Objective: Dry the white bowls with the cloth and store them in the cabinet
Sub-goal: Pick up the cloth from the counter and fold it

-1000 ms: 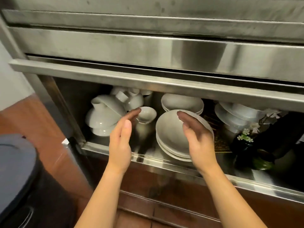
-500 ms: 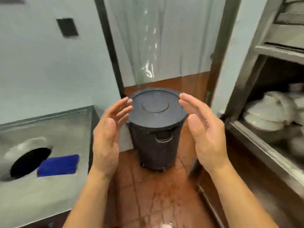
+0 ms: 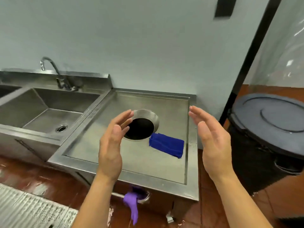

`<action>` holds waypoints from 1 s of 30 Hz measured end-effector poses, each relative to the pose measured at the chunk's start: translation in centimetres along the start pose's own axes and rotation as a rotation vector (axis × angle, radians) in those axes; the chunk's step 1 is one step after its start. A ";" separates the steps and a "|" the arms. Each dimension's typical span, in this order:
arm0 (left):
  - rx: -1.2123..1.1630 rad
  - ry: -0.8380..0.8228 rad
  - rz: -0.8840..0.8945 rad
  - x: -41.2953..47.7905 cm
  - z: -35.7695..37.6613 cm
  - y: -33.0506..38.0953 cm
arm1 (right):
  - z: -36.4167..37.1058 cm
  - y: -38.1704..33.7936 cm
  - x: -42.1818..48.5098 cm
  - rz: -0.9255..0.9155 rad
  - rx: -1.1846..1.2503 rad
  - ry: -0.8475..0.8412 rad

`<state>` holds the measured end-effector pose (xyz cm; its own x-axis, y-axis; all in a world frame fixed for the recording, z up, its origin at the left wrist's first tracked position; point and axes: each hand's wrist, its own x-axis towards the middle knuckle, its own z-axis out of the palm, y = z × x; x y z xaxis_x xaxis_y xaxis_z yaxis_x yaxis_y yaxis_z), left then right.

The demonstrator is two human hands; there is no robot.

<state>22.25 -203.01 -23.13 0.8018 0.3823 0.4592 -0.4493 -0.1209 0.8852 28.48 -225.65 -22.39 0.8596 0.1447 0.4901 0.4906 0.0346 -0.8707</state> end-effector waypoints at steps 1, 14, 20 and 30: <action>0.013 -0.019 -0.036 1.1 -0.9 -1.4 | 1.3 1.1 0.4 0.031 -0.009 0.008; 0.243 -0.205 -0.461 9.4 2.1 -23.4 | 4.4 20.0 7.6 0.340 -0.276 0.186; 0.481 -0.268 -0.590 11.6 3.0 -32.1 | 5.7 28.9 7.4 0.593 -0.411 0.264; 0.851 -0.515 -0.621 11.0 5.3 -41.0 | 7.4 38.3 4.4 0.816 -0.803 0.122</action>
<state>51.52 -198.68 -53.97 0.9432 0.1989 -0.2663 0.3276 -0.6921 0.6432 49.93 -216.34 -53.87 0.9498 -0.2637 -0.1686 -0.3063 -0.6719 -0.6743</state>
